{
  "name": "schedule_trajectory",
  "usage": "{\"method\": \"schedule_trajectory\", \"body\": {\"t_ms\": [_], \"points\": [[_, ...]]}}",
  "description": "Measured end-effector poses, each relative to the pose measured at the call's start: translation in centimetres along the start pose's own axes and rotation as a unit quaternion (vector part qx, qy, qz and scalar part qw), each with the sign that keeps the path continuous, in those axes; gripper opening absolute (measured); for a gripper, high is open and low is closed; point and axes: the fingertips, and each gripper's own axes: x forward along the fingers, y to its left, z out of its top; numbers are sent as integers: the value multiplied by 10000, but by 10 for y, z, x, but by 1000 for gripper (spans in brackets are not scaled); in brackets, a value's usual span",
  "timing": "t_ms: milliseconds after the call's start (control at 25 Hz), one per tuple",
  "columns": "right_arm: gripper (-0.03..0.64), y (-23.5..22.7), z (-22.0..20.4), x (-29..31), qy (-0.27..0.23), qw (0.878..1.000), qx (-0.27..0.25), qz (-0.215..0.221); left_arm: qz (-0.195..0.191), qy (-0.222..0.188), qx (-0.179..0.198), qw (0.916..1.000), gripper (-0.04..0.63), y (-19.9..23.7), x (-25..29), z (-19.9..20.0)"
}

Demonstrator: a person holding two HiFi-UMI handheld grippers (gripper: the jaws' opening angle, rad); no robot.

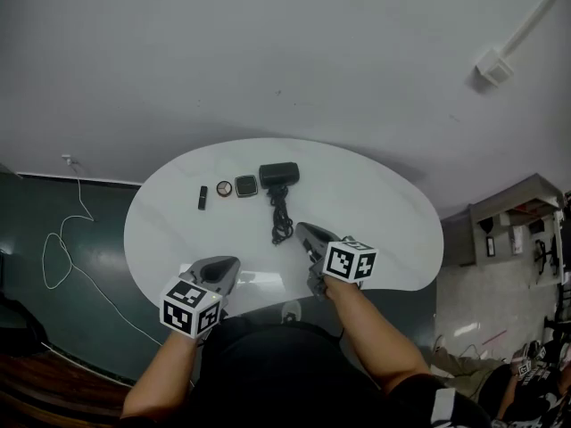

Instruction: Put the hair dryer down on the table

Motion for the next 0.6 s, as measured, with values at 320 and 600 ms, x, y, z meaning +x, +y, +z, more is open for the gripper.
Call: {"method": "schedule_trajectory", "body": {"t_ms": [320, 600], "points": [[14, 17, 3, -55, -466, 9986, 134, 206, -191, -140, 301, 9993, 17, -17, 11, 18], [14, 18, 0, -91, -818, 9964, 168, 139, -418, -165, 477, 9979, 17, -30, 24, 31]]}}
